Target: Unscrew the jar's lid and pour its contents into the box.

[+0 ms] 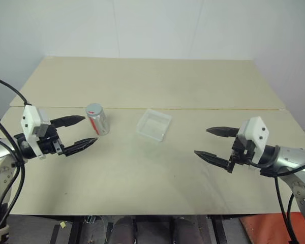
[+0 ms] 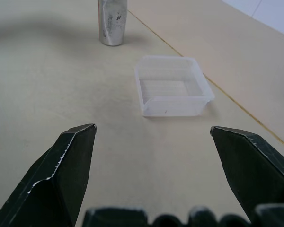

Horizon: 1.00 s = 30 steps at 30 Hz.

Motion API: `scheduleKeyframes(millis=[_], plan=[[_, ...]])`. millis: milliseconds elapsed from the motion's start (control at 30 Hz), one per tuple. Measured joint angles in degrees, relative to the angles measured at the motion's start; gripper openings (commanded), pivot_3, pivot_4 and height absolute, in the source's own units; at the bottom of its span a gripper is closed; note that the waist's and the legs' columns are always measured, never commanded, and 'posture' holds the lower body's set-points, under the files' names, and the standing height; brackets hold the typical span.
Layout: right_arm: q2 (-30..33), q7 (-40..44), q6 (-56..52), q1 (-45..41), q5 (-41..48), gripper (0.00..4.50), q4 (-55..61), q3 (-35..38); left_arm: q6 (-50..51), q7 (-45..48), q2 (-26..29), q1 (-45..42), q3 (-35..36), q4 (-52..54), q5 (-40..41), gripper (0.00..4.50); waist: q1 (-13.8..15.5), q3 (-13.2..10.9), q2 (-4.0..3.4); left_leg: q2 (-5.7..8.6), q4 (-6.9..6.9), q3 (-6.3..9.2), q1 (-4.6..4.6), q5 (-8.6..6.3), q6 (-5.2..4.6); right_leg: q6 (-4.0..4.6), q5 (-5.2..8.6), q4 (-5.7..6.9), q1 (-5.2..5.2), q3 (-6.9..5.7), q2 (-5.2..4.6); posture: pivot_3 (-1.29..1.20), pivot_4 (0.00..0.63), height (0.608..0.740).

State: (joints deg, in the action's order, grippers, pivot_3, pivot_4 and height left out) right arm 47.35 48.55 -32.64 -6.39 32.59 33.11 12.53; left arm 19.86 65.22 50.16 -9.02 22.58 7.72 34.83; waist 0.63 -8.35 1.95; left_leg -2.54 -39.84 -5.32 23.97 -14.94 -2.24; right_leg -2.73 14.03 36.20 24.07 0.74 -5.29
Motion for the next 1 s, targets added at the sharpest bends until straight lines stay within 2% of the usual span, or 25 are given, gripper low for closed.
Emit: scheduleKeyframes(millis=[433,600,833,1000], plan=[[5.74,3.95,-0.17,-0.12,1.85,4.5,-2.29,2.38,1.63,1.08,-1.12,1.6,-0.52,0.22,1.34,4.47,0.0,0.0,0.0,-0.01,0.0,0.0,-0.02,0.0,0.0,0.0,0.0,-0.01,-0.01,0.0,0.0,0.0,0.15,0.74],[5.73,3.59,-0.17,0.08,1.98,4.5,-2.24,2.79,2.45,-3.1,-1.99,4.0,0.03,1.34,1.07,4.47,-0.06,0.0,0.0,-0.02,0.01,0.01,-0.01,0.0,0.0,0.0,0.0,-0.01,0.0,0.01,-0.01,0.0,0.15,0.74],[5.0,1.32,-0.18,1.27,1.91,4.5,-1.62,3.9,5.99,-23.31,-14.3,13.42,3.85,12.25,-0.53,4.47,0.0,0.01,0.01,-0.08,0.01,0.07,-0.07,-0.02,-0.02,0.01,-0.01,0.03,-0.06,0.05,-0.07,0.0,0.15,0.74],[4.96,0.8,-0.18,0.75,1.87,4.5,-1.21,3.87,4.87,-37.31,-23.68,11.63,1.56,14.26,-6.66,4.47,0.45,0.03,-0.01,0.05,0.02,0.13,-0.47,-0.04,-0.05,0.06,-0.05,-0.08,-0.58,-0.02,-0.09,0.0,0.15,0.74]])
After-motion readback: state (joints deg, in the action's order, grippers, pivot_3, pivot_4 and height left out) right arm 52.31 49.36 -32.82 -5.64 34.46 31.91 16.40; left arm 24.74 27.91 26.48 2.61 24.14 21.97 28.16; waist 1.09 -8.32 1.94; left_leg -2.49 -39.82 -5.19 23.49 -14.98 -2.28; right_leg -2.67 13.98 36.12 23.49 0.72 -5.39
